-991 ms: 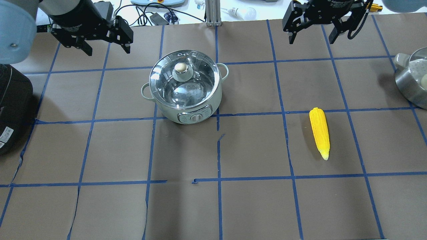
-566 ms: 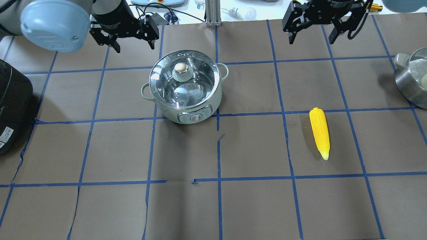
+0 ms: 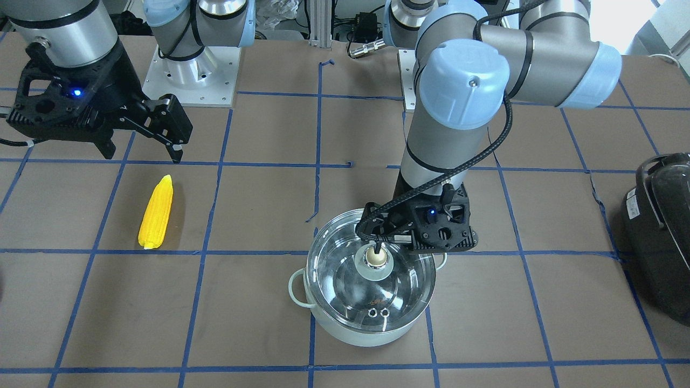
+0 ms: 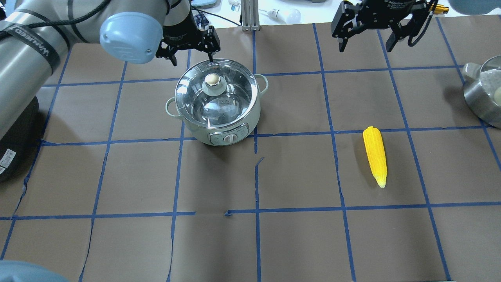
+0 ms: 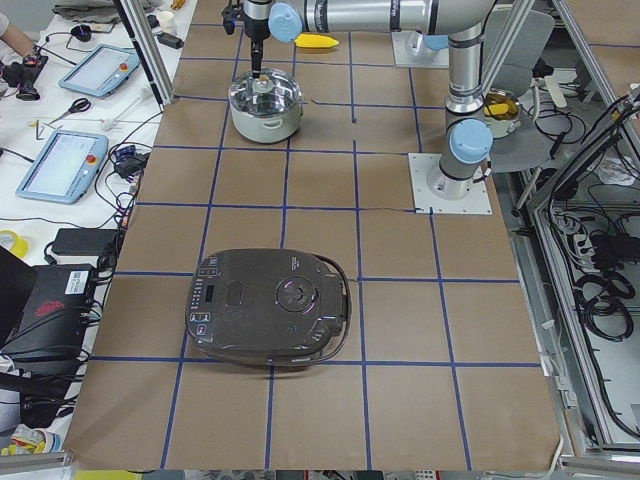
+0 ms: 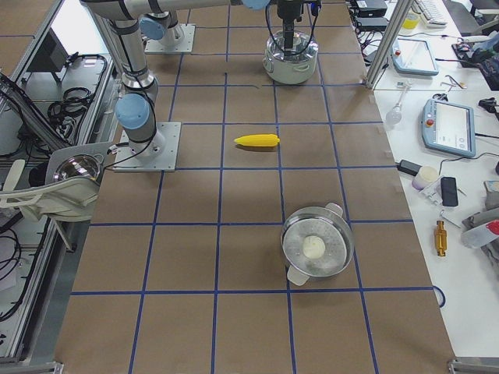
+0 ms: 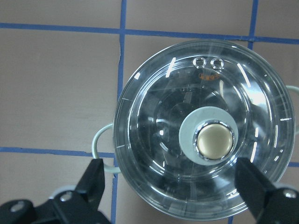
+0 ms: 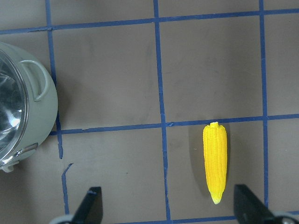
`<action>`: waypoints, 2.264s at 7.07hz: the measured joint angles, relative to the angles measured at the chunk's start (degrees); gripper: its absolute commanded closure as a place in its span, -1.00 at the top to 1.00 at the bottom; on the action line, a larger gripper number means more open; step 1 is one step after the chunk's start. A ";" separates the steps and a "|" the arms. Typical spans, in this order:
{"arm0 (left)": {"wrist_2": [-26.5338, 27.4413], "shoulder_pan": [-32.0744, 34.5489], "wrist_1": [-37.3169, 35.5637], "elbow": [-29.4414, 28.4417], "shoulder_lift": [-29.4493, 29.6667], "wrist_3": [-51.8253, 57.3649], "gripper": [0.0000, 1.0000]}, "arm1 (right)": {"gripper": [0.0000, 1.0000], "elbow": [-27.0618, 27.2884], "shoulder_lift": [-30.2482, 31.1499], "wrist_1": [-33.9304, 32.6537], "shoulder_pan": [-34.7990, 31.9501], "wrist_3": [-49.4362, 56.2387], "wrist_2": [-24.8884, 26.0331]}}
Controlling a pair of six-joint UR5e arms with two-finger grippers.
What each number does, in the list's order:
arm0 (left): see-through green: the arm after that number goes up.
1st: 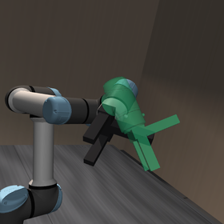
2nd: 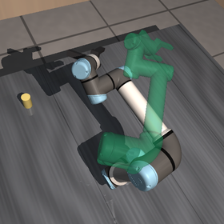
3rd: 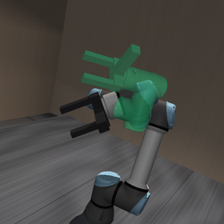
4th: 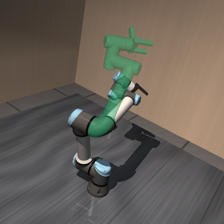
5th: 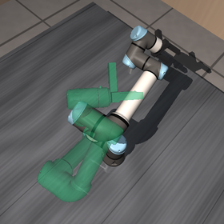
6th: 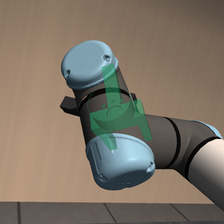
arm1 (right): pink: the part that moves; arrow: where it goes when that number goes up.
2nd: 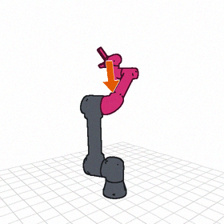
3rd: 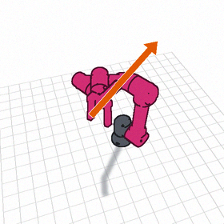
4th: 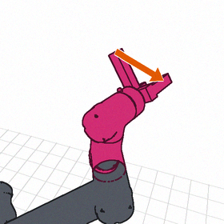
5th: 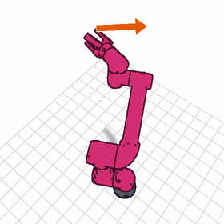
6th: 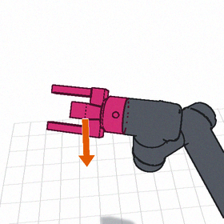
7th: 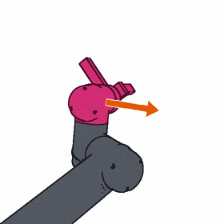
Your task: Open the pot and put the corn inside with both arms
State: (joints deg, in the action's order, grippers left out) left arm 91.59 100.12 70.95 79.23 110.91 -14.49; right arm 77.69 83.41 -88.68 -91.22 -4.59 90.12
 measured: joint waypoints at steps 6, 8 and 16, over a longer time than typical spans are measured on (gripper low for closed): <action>-0.20 1.92 -5.19 2.28 4.47 -2.38 0.42 | 1.00 0.02 -0.04 0.17 -0.02 -0.06 0.26; -0.26 1.95 -4.98 3.29 4.44 -3.19 0.36 | 1.00 0.02 -0.17 0.01 0.05 0.03 0.22; -2.21 2.20 -4.31 3.80 3.33 -3.52 -0.20 | 1.00 0.00 -0.22 -0.35 0.12 0.05 -0.11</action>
State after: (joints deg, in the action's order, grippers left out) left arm 89.38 102.32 66.64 83.03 114.25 -18.01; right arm 77.70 83.19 -89.03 -91.10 -4.54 90.02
